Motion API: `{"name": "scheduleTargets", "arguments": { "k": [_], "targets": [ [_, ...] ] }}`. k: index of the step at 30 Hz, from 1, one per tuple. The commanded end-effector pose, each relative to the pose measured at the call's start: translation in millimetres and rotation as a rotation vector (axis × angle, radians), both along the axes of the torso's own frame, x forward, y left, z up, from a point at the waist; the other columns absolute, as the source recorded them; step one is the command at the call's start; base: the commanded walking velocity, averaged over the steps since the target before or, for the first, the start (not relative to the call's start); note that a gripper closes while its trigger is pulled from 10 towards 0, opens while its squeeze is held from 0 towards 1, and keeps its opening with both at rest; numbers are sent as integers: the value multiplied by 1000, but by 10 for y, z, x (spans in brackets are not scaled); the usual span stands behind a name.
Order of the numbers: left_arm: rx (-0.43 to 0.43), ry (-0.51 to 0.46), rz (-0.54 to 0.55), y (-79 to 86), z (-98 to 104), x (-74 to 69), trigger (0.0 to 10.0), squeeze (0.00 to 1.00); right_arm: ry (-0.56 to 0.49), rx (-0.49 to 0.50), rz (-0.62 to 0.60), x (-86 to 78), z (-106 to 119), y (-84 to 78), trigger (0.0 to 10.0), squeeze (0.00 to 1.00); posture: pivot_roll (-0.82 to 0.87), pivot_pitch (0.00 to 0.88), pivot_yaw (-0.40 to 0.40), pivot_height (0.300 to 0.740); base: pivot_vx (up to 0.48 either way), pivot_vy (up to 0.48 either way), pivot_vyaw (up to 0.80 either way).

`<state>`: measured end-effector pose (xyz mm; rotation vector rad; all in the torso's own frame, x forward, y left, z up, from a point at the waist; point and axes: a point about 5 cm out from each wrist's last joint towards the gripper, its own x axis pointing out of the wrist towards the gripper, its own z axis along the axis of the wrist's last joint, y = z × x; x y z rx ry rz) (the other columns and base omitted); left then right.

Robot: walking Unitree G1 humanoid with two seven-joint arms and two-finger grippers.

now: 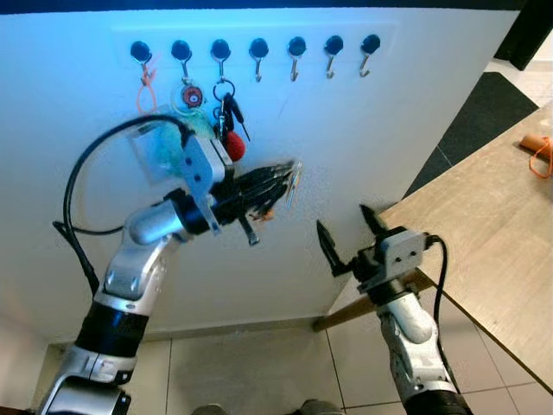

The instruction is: Hang keys on a hook

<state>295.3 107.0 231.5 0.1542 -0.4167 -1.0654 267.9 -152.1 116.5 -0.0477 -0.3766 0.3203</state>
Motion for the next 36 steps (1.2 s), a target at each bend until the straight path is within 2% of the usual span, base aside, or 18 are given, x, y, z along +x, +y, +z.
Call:
{"name": "scheduleTargets", "arguments": {
  "k": [1, 2, 4, 8, 13, 14, 22, 36],
  "targets": [
    [-45, -47, -12, -39, 203, -17, 10000, 0, -18, 21, 12, -18, 74, 27, 10000, 0, 19, 74, -27, 740, 0, 0, 0],
    [-45, -47, -12, -39, 203, -17, 10000, 0, -18, 21, 12, -18, 74, 27, 10000, 0, 19, 74, -27, 740, 0, 0, 0],
    [-72, -95, -6, -95, 387, -18, 10000, 0, -38, 38, 12, 6, 163, 55, 10000, 0, 17, 69, -26, 740, 0, 0, 0],
    [-89, -104, 14, -114, 497, -2, 10000, 0, -42, 50, 18, 29, 211, 88, 10000, 0, 17, 68, -25, 740, 0, 0, 0],
    [-106, -127, 116, -85, 628, 89, 10000, 0, -46, 68, 39, 51, 292, 155, 10000, 0, 18, 69, -27, 740, 0, 0, 0],
    [-103, -148, 182, -57, 657, 144, 10000, 0, -49, 74, 44, 61, 324, 179, 10000, 0, 23, 72, -30, 740, 0, 0, 0],
    [-87, -100, 264, -32, 659, 227, 10000, 0, -61, 95, 52, 93, 445, 228, 10000, 0, 25, 80, -33, 740, 0, 0, 0],
    [-169, -54, 330, 73, 711, 295, 10000, 0, -58, 114, 52, 90, 502, 237, 10000, 0, 27, 84, -33, 740, 0, 0, 0]
  ]
}}
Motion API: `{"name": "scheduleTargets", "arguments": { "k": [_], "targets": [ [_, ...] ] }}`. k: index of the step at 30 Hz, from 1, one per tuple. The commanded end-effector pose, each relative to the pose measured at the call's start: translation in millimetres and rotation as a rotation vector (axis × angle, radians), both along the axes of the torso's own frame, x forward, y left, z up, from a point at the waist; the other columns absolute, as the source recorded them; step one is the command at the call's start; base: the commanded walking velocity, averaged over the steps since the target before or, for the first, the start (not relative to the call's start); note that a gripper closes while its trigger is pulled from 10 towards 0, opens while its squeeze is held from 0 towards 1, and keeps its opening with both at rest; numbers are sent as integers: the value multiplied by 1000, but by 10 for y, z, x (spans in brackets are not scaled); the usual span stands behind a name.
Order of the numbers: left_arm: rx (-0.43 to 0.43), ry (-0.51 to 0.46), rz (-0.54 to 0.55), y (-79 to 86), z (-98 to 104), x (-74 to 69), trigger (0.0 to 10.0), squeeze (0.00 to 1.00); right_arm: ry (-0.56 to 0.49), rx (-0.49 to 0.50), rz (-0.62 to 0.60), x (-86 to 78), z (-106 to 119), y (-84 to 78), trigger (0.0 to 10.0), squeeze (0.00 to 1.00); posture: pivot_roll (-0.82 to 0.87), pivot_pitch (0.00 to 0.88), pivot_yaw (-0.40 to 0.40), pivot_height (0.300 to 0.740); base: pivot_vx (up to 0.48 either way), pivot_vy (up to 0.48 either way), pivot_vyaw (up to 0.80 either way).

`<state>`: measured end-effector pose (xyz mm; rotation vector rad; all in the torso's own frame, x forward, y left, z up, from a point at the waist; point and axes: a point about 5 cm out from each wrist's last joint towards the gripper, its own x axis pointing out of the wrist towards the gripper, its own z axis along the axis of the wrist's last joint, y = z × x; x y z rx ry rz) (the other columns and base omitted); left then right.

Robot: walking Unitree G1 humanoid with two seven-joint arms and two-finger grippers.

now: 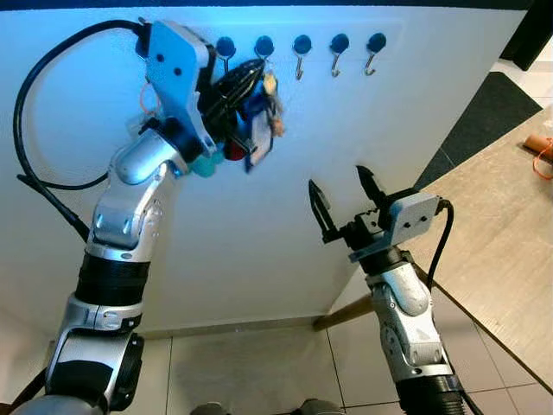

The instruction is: Hang keys on a hook

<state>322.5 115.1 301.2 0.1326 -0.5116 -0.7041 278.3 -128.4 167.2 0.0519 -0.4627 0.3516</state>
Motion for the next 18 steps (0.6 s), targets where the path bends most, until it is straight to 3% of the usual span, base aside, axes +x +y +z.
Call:
{"name": "scheduleTargets", "arguments": {
  "k": [1, 18],
  "targets": [
    [-32, 15, -3, -7, 14, 22, 10000, 0, 11, 11, 0, -14, -5, 1, 10000, 0, 27, 84, -33, 740, 0, 0, 0],
    [121, 92, -5, -52, -165, 35, 10000, 0, 39, -19, 16, -45, -41, 21, 10000, 0, 27, 88, -31, 740, 0, 0, 0]
  ]
}}
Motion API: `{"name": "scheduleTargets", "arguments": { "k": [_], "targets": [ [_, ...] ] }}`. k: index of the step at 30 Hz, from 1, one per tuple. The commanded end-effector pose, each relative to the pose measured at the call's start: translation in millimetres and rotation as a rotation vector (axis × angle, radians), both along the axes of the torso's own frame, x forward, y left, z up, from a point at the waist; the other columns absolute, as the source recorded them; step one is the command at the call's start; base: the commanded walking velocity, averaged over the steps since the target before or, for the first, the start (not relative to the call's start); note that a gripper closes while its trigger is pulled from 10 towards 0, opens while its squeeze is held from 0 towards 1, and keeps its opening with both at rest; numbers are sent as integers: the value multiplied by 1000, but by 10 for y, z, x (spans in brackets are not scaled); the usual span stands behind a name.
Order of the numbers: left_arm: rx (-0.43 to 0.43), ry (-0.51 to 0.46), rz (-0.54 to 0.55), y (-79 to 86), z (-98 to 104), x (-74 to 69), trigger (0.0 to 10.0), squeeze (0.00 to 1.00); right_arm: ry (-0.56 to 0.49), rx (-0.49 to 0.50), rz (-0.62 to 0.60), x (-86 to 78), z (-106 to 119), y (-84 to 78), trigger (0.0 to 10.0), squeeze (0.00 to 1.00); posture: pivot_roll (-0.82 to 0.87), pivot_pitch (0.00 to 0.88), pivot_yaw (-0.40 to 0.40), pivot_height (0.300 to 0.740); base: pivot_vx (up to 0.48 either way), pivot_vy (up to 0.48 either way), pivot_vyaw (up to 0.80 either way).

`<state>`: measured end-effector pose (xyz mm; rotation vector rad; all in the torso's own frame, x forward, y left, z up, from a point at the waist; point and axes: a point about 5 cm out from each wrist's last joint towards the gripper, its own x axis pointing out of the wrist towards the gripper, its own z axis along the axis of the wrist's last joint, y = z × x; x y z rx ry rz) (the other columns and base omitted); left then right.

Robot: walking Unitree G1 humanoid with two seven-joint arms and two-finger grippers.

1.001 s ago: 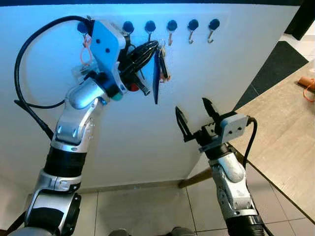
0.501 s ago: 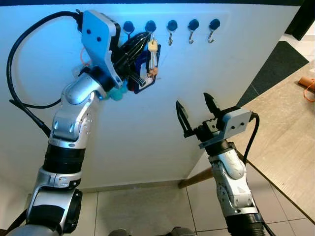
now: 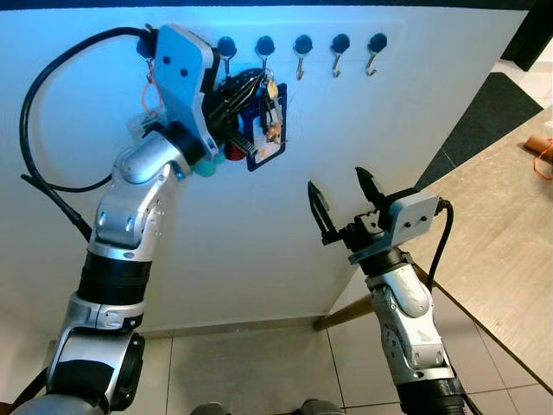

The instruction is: Hang keys on a hook

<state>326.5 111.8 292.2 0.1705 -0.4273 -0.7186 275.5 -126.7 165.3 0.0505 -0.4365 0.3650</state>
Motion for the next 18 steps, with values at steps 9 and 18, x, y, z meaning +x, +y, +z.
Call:
{"name": "scheduleTargets", "arguments": {
  "k": [9, 18],
  "targets": [
    [103, 40, -26, -28, -109, -22, 10000, 0, 15, -15, -1, -27, -23, -5, 10000, 0, 28, 90, -32, 740, 0, 0, 0],
    [121, 68, -34, -19, -143, -30, 10000, 0, 16, -13, 2, -25, -13, 4, 10000, 0, 28, 92, -34, 740, 0, 0, 0]
  ]
}}
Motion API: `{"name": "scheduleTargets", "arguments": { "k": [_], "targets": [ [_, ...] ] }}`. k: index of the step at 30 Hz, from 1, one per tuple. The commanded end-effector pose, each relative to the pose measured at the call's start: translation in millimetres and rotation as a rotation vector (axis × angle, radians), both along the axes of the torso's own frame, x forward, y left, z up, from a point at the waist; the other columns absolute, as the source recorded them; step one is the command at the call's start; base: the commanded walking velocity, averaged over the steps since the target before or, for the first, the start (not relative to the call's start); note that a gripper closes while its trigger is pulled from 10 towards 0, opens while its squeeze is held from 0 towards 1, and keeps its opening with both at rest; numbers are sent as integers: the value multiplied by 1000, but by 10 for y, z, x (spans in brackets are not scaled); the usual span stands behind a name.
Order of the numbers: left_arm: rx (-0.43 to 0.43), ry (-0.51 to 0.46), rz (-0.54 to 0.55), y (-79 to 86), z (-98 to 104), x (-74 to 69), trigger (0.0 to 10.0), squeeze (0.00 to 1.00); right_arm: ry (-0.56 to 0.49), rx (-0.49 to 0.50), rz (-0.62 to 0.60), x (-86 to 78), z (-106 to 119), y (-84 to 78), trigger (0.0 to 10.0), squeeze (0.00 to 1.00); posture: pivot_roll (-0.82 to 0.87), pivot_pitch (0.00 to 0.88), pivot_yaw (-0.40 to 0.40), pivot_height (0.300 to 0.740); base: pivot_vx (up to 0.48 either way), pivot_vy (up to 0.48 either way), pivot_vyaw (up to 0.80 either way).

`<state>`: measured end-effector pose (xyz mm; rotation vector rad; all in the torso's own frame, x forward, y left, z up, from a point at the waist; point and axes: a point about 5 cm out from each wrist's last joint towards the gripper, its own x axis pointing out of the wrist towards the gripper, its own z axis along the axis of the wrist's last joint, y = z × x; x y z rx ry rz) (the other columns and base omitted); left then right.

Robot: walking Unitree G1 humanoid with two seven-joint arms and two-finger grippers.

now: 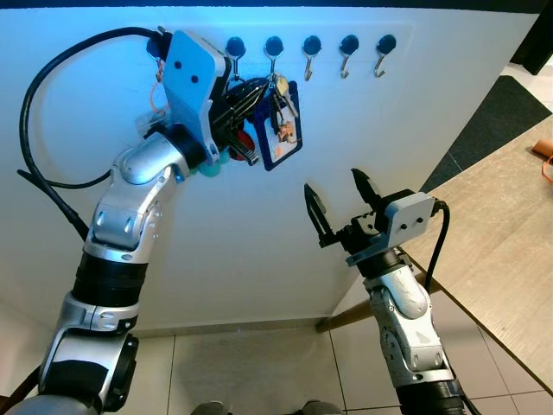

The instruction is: Hang keys on a hook

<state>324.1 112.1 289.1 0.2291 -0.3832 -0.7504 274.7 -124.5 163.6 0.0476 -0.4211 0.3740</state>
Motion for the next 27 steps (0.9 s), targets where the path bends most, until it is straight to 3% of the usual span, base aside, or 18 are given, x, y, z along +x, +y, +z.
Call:
{"name": "scheduleTargets", "arguments": {
  "k": [1, 6, 7, 8, 9, 10, 11, 12, 13, 14, 21, 22, 24, 25, 27],
  "targets": [
    [43, 48, -18, -21, -103, -5, 10000, 0, 2, -5, -5, -17, 6, -17, 10000, 0, 28, 92, -34, 740, 0, 0, 0],
    [29, 47, -15, -15, -80, -4, 10000, 35, 2, -4, -4, -19, 10, -16, 10000, 0, 27, 94, -33, 740, 0, 0, 0],
    [23, 47, -14, -14, -71, -5, 10000, 286, 2, -3, -4, -21, 11, -18, 10000, 0, 28, 93, -33, 740, 0, 0, 0],
    [23, 47, -14, -14, -71, -5, 10000, 286, 2, -3, -4, -21, 11, -18, 10000, 0, 28, 93, -33, 740, 0, 0, 0],
    [20, 46, -13, -14, -66, -5, 10000, 443, 2, -3, -5, -22, 11, -18, 10000, 0, 28, 93, -33, 740, 0, 0, 0],
    [15, 45, -11, -14, -58, -4, 10000, 678, 2, -2, -4, -22, 12, -18, 10000, 0, 28, 93, -33, 740, 0, 0, 0],
    [10, 44, -10, -13, -52, -2, 10000, 757, 3, -1, -4, -21, 12, -18, 10000, 0, 28, 93, -33, 740, 0, 0, 0],
    [10, 44, -10, -13, -52, -2, 10000, 757, 3, -1, -4, -21, 12, -18, 10000, 0, 28, 93, -33, 740, 0, 0, 0],
    [4, 42, -8, -11, -43, 1, 10000, 949, 3, -1, -4, -21, 12, -16, 10000, 0, 29, 91, -33, 740, 0, 0, 0],
    [0, 41, -6, -9, -37, 3, 10000, 1000, 3, -1, -3, -20, 12, -14, 10000, 0, 28, 91, -32, 740, 0, 0, 0],
    [-23, 29, 9, 3, -1, 15, 10000, 1000, 2, 0, -3, -16, 13, -13, 10000, 0, 29, 91, -33, 740, 0, 0, 0],
    [-31, 27, 12, 6, 7, 17, 10000, 306, 2, -1, -3, -14, 14, -13, 10000, 0, 30, 92, -33, 740, 0, 0, 0],
    [-37, 26, 14, 10, 13, 20, 10000, 306, 2, -1, -4, -13, 14, -13, 10000, 0, 30, 92, -33, 740, 0, 0, 0],
    [-50, 24, 16, 16, 25, 21, 10000, 0, 2, -1, -4, -12, 15, -13, 10000, 0, 30, 92, -33, 740, 0, 0, 0],
    [-66, 22, 18, 23, 41, 22, 10000, 0, 2, 0, -4, -11, 16, -13, 10000, 0, 30, 92, -33, 740, 0, 0, 0]
  ]
}}
